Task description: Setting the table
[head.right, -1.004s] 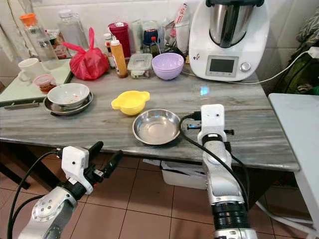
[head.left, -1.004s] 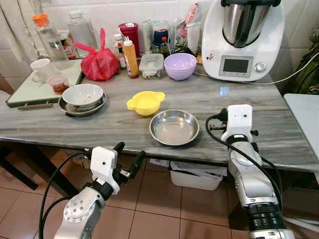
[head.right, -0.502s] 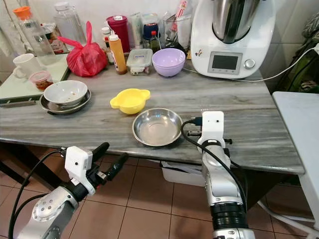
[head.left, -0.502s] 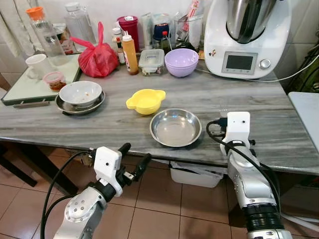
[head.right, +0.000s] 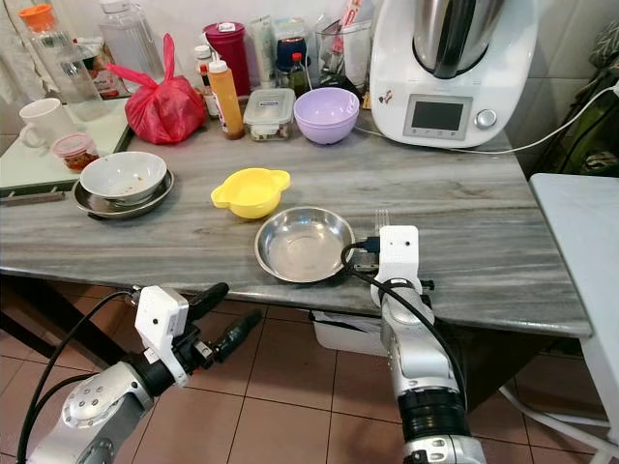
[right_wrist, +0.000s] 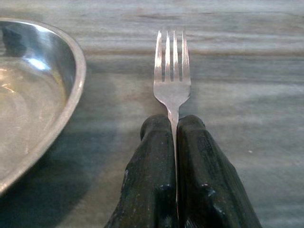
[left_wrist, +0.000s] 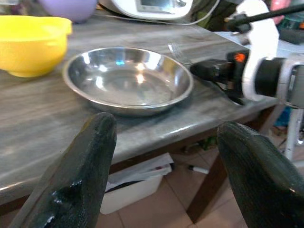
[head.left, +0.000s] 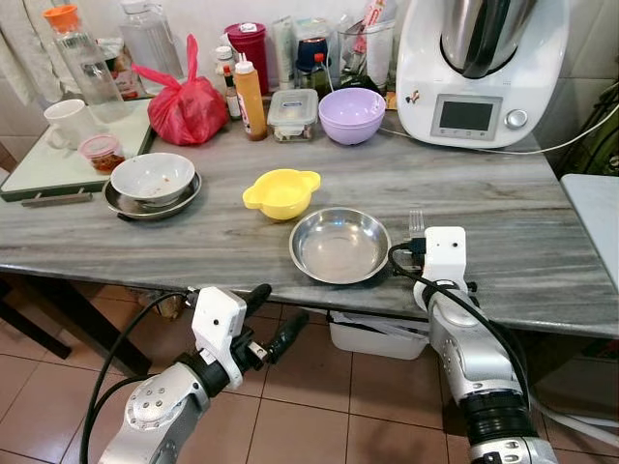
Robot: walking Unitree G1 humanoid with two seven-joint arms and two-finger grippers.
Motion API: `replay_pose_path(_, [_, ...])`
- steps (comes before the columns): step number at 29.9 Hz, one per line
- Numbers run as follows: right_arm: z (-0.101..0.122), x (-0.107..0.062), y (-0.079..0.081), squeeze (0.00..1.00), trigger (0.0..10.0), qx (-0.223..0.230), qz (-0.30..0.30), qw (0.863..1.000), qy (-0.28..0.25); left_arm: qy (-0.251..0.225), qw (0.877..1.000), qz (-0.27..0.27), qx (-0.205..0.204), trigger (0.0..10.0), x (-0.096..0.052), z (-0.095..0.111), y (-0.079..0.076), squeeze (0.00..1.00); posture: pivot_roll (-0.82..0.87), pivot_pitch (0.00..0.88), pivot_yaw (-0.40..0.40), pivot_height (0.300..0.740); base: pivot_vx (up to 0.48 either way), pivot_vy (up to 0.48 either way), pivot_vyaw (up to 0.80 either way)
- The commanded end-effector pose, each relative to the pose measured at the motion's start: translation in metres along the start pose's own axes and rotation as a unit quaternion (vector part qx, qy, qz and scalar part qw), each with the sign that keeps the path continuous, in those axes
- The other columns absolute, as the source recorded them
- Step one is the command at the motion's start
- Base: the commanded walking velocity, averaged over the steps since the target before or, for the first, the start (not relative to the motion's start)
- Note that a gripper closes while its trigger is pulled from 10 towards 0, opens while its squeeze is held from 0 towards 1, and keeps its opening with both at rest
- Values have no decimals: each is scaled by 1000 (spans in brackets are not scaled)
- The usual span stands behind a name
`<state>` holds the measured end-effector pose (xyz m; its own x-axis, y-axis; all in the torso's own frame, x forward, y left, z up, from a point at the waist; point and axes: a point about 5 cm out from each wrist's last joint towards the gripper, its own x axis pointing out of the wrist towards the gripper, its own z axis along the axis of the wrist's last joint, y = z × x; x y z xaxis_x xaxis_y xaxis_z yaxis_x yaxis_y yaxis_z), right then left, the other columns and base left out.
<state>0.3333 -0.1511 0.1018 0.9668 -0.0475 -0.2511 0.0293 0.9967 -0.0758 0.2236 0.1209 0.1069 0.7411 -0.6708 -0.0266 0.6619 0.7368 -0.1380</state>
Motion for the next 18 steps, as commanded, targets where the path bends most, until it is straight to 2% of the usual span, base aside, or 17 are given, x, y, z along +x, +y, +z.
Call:
replay_pose_path(1, [-2, 2, 7, 0, 10000, 2, 15, 1000, 7, -6, 1000, -14, 13, 10000, 1, 7, 0, 0, -114, 90, 75, 740, 0, 0, 0])
replay_pose_path(18, [-6, 10, 12, 0, 10000, 0, 33, 999, 35, -7, 1000, -18, 16, 10000, 4, 8, -2, 0, -114, 73, 67, 740, 0, 0, 0])
